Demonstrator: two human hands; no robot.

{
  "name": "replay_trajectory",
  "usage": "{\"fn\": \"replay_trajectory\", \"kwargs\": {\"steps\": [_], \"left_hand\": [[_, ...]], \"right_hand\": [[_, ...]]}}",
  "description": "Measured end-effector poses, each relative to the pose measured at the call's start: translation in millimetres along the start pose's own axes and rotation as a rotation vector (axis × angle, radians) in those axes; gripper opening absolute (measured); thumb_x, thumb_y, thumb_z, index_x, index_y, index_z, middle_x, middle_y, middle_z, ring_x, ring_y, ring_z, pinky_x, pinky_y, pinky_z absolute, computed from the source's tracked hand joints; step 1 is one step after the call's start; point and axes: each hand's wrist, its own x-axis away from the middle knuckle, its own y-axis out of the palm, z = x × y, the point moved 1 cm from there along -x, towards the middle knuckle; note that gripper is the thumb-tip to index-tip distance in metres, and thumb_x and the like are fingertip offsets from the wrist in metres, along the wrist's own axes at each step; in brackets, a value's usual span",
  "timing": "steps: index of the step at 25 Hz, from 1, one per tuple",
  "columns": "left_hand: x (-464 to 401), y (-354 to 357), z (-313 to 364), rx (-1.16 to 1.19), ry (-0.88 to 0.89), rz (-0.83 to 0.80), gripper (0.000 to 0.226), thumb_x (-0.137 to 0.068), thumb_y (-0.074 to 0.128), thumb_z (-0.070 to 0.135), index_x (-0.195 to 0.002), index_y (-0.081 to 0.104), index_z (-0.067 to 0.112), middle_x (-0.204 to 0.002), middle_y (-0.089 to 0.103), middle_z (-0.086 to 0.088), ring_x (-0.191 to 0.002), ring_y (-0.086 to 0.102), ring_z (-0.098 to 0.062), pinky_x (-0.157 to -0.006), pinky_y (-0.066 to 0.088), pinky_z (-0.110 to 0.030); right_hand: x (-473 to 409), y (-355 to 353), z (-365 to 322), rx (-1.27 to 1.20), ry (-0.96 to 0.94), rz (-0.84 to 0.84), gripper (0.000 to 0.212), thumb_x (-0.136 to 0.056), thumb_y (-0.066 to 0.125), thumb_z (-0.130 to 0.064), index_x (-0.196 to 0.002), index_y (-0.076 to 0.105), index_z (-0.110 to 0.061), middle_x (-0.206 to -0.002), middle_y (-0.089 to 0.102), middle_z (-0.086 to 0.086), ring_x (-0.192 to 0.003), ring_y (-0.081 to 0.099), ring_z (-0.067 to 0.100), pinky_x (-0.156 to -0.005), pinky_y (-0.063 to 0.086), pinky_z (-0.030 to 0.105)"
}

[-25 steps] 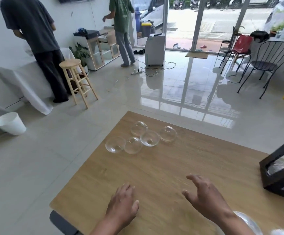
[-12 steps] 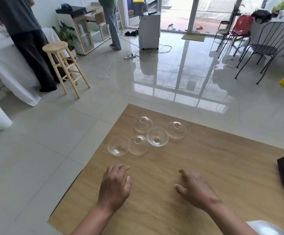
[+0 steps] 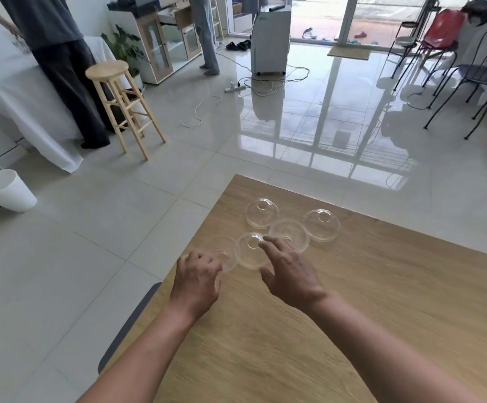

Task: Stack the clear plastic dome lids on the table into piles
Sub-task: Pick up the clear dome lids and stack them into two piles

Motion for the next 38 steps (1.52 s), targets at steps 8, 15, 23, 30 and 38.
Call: {"fn": "replay_trajectory", "kwargs": {"steps": [8,15,23,30,38], "left_hand": [[57.5,-9.2,-14.6,1.143,-0.505,-0.063,0.017,-0.096,0.063,0.015,-0.097,0.073,0.030,-0.085,0.076,0.001,-0.080,0.074,-0.015,-0.069,0.059,-0.025],[79.5,24.7,-27.4,0.928,-0.742,-0.111,0.015,-0.092,0.069,0.023,-0.107,0.068,0.021,-0.091,0.074,0.003,-0.085,0.071,-0.013,-0.071,0.059,-0.030],[92.8,24.7,9.3,0.206,-0.117,-0.285,0.107,-0.065,0.055,0.088,-0.153,0.018,0.039,-0.148,0.035,0.014,-0.135,0.033,-0.010,-0.105,0.039,-0.035],[98.4,33.5,42.1,0.141,0.001,-0.210,0.100,-0.058,0.060,0.074,-0.146,0.041,0.031,-0.122,0.054,0.009,-0.106,0.046,-0.014,-0.082,0.048,-0.031],[82.9,27.2,166.3,0.443,0.210,-0.363,0.097,-0.058,0.069,0.072,-0.143,0.037,0.038,-0.126,0.048,0.014,-0.115,0.047,-0.009,-0.089,0.046,-0.030]], "right_hand": [[-31.4,31.3,-6.2,0.115,0.011,-0.198,0.061,-0.088,0.065,-0.028,-0.141,0.039,-0.014,-0.162,0.024,0.011,-0.134,0.048,0.034,-0.098,0.052,0.045],[38.0,32.8,-8.3,0.286,-0.029,-0.153,0.053,-0.086,0.065,-0.040,-0.131,0.045,-0.021,-0.144,0.044,0.006,-0.120,0.049,0.028,-0.091,0.050,0.038],[47.4,33.7,-3.3,0.269,0.171,-0.401,0.071,-0.079,0.074,-0.043,-0.139,0.039,-0.030,-0.137,0.043,0.005,-0.121,0.039,0.029,-0.091,0.048,0.045],[118.2,8.9,20.7,0.181,0.329,-0.331,0.079,-0.068,0.074,-0.054,-0.136,0.042,-0.031,-0.131,0.045,0.003,-0.117,0.040,0.026,-0.093,0.046,0.044],[239.6,-79.0,53.4,-0.169,0.568,0.154,0.081,-0.067,0.066,-0.057,-0.141,0.036,-0.040,-0.133,0.044,-0.011,-0.123,0.038,0.013,-0.098,0.045,0.029]]}}
